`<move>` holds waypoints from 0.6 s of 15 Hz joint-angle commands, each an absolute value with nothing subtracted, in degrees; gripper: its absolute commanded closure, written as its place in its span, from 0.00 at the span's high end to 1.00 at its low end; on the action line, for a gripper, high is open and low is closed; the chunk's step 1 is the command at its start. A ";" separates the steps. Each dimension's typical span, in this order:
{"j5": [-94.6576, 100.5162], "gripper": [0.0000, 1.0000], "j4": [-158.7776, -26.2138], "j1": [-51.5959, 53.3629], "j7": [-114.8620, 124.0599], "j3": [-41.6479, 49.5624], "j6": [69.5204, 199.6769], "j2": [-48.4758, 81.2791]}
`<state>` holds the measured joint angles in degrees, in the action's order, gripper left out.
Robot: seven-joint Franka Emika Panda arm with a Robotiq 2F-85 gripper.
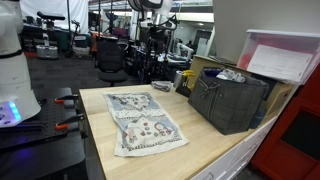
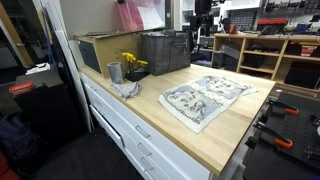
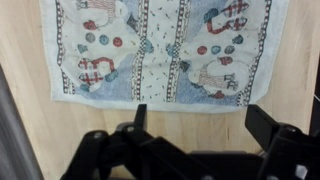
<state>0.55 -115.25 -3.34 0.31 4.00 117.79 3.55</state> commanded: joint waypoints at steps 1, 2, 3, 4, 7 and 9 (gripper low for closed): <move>1.81 1.00 -117.12 -4.14 2.01 4.73 120.40 -1.51; 2.35 1.00 -116.72 -4.30 2.55 4.89 120.02 -2.38; 2.90 1.00 -116.52 -4.52 2.86 4.93 119.73 -3.14; 3.09 1.00 -116.12 -4.69 3.04 4.95 118.81 -3.84; 2.87 1.00 -116.14 -5.03 3.33 4.98 118.77 -5.69; 2.77 1.00 -116.20 -5.12 3.00 5.02 118.68 -6.82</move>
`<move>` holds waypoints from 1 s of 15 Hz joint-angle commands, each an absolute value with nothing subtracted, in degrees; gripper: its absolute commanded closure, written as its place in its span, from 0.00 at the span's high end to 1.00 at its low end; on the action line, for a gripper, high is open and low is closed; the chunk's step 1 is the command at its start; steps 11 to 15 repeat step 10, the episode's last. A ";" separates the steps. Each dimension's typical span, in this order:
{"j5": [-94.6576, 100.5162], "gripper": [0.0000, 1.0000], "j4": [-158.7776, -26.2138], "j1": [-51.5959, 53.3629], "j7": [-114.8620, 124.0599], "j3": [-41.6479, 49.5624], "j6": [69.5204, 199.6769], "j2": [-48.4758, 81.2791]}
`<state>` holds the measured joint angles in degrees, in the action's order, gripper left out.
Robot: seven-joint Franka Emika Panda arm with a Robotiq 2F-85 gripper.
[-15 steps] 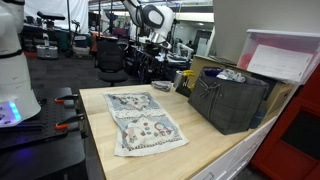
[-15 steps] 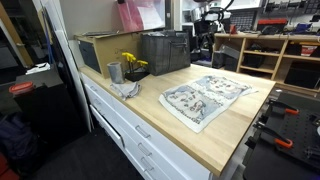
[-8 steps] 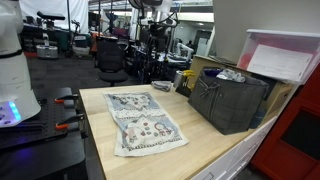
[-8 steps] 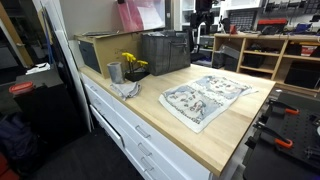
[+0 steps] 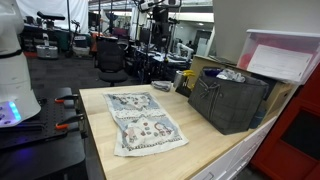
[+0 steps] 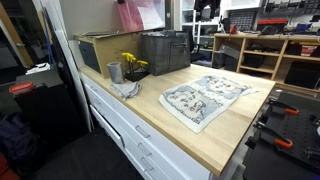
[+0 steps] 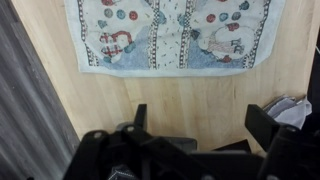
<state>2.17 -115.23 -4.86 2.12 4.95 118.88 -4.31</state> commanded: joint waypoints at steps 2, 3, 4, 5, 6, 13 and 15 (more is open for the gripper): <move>1.68 1.00 -115.93 -5.18 2.46 5.18 117.61 -7.82; 1.82 1.00 -115.66 -5.26 2.88 5.20 116.45 -7.93; 2.05 1.00 -115.09 -5.00 2.09 5.01 118.22 -6.19; 2.05 1.00 -115.08 -5.01 2.09 5.02 118.07 -6.38; 2.05 1.00 -115.09 -4.99 2.09 5.00 118.08 -6.34; 2.05 1.00 -115.09 -4.95 2.09 4.97 118.10 -5.99; 2.05 1.00 -115.09 -4.95 2.09 4.97 118.10 -5.99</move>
